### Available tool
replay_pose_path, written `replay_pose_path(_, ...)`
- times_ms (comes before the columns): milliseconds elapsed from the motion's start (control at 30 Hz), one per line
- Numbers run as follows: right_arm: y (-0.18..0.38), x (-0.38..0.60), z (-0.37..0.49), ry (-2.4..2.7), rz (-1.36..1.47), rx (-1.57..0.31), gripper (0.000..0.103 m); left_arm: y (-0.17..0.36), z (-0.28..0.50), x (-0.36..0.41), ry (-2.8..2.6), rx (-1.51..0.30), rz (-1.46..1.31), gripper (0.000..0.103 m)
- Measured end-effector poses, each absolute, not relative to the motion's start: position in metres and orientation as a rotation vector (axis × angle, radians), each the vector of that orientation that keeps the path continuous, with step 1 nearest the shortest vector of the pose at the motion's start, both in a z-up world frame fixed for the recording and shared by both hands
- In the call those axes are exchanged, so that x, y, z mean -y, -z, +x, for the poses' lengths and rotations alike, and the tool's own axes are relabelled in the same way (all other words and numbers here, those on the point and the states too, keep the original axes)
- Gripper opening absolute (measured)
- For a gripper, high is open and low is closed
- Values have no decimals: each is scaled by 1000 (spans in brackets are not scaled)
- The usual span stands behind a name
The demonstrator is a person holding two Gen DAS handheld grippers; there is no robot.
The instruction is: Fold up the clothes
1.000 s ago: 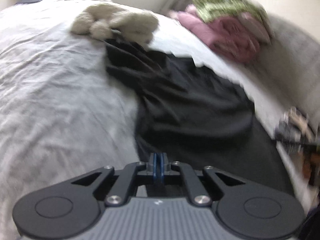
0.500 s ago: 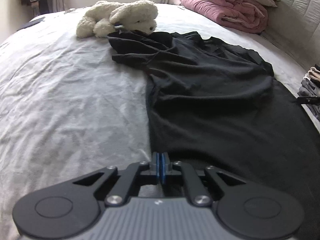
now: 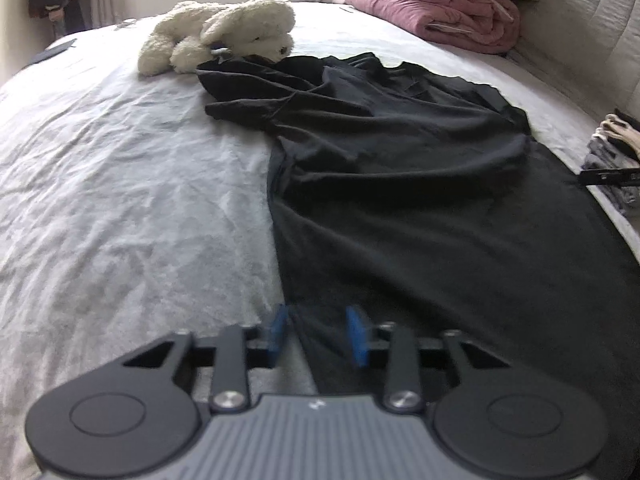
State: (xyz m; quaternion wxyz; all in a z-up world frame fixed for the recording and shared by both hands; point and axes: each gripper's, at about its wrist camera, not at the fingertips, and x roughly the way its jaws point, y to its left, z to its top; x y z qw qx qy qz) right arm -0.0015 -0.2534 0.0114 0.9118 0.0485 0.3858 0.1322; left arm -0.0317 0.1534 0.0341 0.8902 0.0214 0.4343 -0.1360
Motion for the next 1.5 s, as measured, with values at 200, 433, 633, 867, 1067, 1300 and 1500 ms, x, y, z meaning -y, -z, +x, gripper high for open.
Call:
replay_pose_path(200, -11, 252, -2, -278, 96, -795, 39, -37, -34, -169, 290, -901, -66, 3)
replay_pose_path(433, -9, 247, -2, -278, 77, -799, 39, -33, -34, -179, 298, -892, -129, 3)
replay_pose_path(633, -7, 244, -2, -278, 63, -806, 39, -29, -31, -191, 312, -894, -221, 4)
replay_pose_path(867, -6, 244, -2, -284, 74, -806, 39, -30, -34, -199, 302, -887, -289, 2)
replay_pose_path(1067, -7, 246, -2, -280, 80, -808, 39, -25, -32, -214, 345, -885, -397, 2)
replay_pose_path(1300, -6, 244, -2, -285, 74, -811, 39, -24, -31, -215, 369, -897, -388, 4)
replay_pose_path(1500, -6, 242, -2, -284, 71, -810, 39, -24, -33, -203, 329, -897, -302, 2)
